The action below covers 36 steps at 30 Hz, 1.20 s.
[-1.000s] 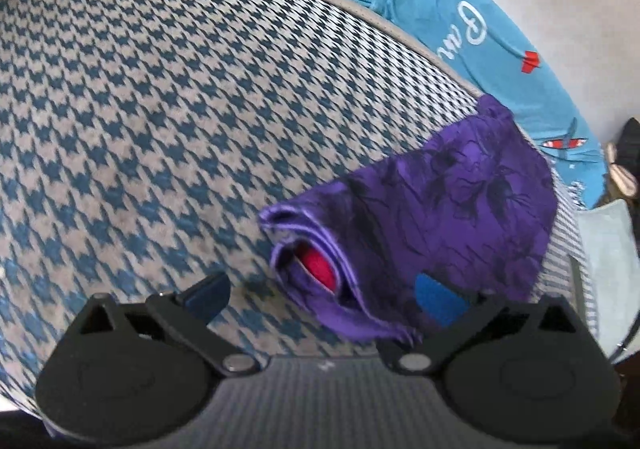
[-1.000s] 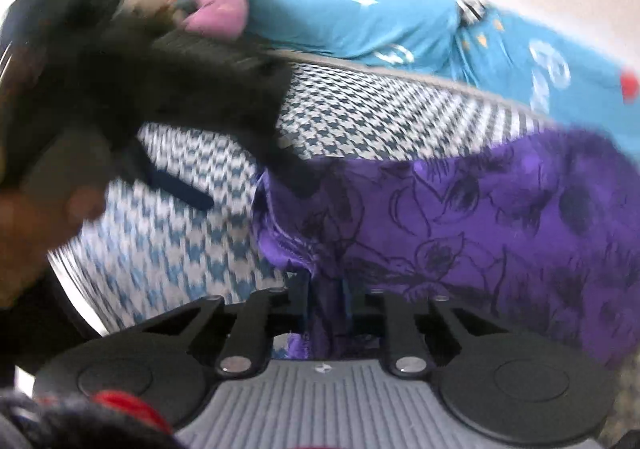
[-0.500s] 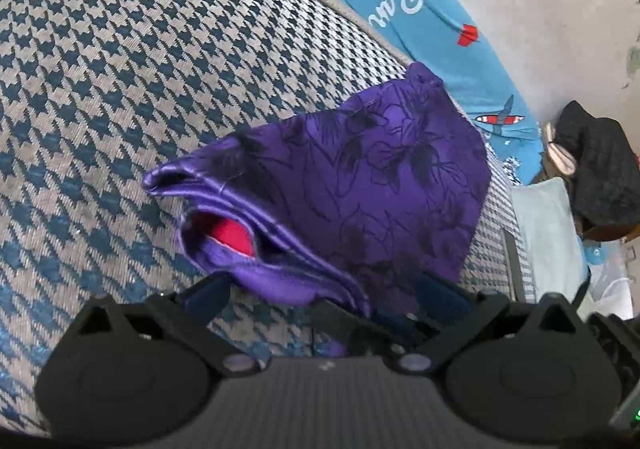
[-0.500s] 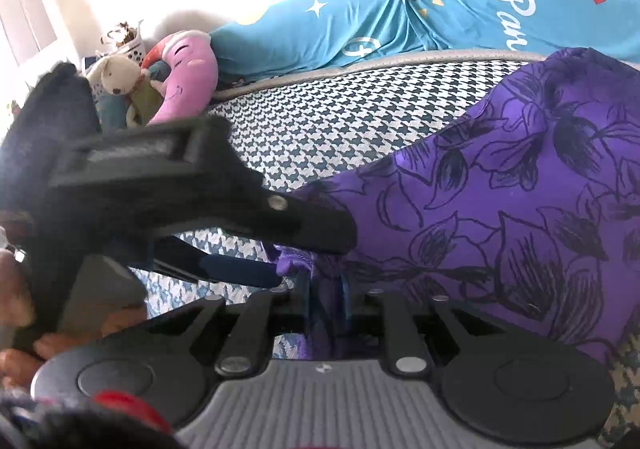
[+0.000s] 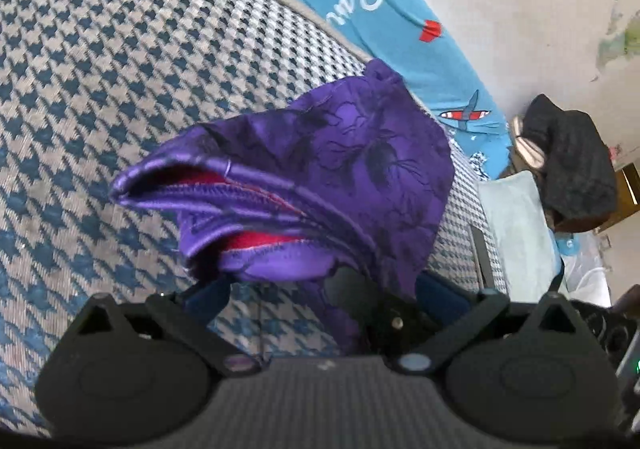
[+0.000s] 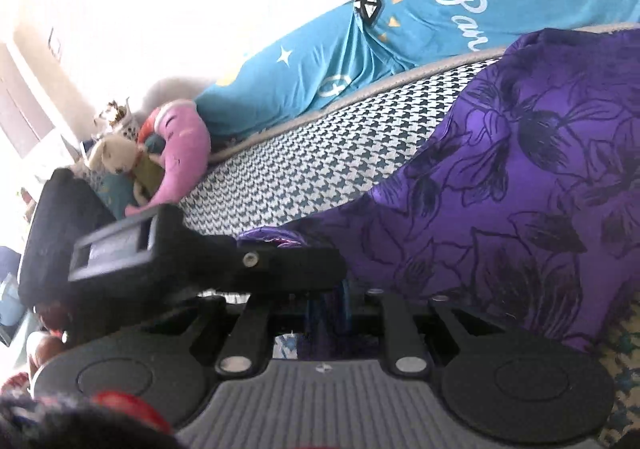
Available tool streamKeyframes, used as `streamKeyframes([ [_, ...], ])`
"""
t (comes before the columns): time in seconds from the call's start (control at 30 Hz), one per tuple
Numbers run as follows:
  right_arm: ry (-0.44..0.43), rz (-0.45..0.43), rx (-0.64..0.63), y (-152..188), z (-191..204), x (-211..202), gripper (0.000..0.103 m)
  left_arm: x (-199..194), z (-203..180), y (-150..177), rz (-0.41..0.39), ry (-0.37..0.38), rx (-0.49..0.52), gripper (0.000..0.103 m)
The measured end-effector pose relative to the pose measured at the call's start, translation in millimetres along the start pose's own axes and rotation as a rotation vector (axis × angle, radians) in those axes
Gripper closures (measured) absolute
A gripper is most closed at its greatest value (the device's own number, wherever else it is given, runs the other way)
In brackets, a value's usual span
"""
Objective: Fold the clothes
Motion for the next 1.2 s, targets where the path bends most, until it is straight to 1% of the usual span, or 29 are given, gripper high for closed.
streamKeyframes([
  [0.13,0.005,-0.006,0.000,-1,0,1,0.087,1,0,0,0.018,0.023,-0.039,0.000],
  [0.23,0.013,-0.011,-0.011,-1,2,0,0.087,-3,0,-1,0.026,0.034,-0.049,0.000],
  [0.3,0.021,-0.012,-0.031,-1,3,0,0.087,-5,-2,-2,0.015,0.036,-0.045,0.000],
  [0.37,0.018,-0.010,-0.043,1,5,0,0.087,-5,-3,-2,0.005,0.023,-0.038,0.000],
  [0.47,0.014,-0.003,-0.067,4,11,2,0.087,-2,5,2,0.014,0.017,-0.066,0.000],
  [0.57,0.014,0.010,-0.103,7,17,4,0.087,6,9,2,-0.014,-0.004,-0.081,0.000],
  [0.6,0.017,0.019,-0.125,9,19,5,0.087,8,10,2,-0.029,-0.015,-0.083,0.002],
  [0.67,0.044,0.046,-0.194,15,24,8,0.087,7,11,-2,-0.070,-0.034,-0.069,0.015],
  [0.7,0.075,0.060,-0.243,19,27,11,0.087,7,11,-4,-0.090,-0.045,-0.056,0.028],
  [0.73,0.106,0.075,-0.293,23,29,13,0.086,6,12,-5,-0.104,-0.062,-0.043,0.037],
  [0.77,0.136,0.094,-0.351,27,32,15,0.086,7,14,-7,-0.113,-0.081,-0.038,0.041],
  [0.8,0.157,0.118,-0.414,32,35,18,0.080,7,17,-7,-0.116,-0.095,-0.039,0.049],
  [0.83,0.167,0.136,-0.461,36,39,19,0.072,9,19,-8,-0.118,-0.108,-0.042,0.052],
  [0.87,0.169,0.145,-0.490,40,42,20,0.069,10,21,-8,-0.119,-0.116,-0.040,0.052],
  [0.93,0.153,0.159,-0.522,46,47,20,0.052,10,23,-8,-0.121,-0.122,-0.029,0.053],
  [1.0,0.150,0.169,-0.556,52,50,20,0.045,10,23,-7,-0.122,-0.126,-0.018,0.053],
  [1.07,0.166,0.175,-0.595,57,53,21,0.043,9,23,-7,-0.124,-0.128,-0.017,0.053],
  [1.2,0.186,0.180,-0.625,63,55,23,0.043,15,22,-9,-0.123,-0.133,-0.020,0.053],
])
Point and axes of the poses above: each gripper's, at about its wrist camera, not at the fingertips, and x roughly the way its jaws point, z to its left, y to its underside, the point moved 7 cm from there along x, roughly the way its jaws point, and after that the axes turned 11 degrees about -x, right-handed, at the moved point
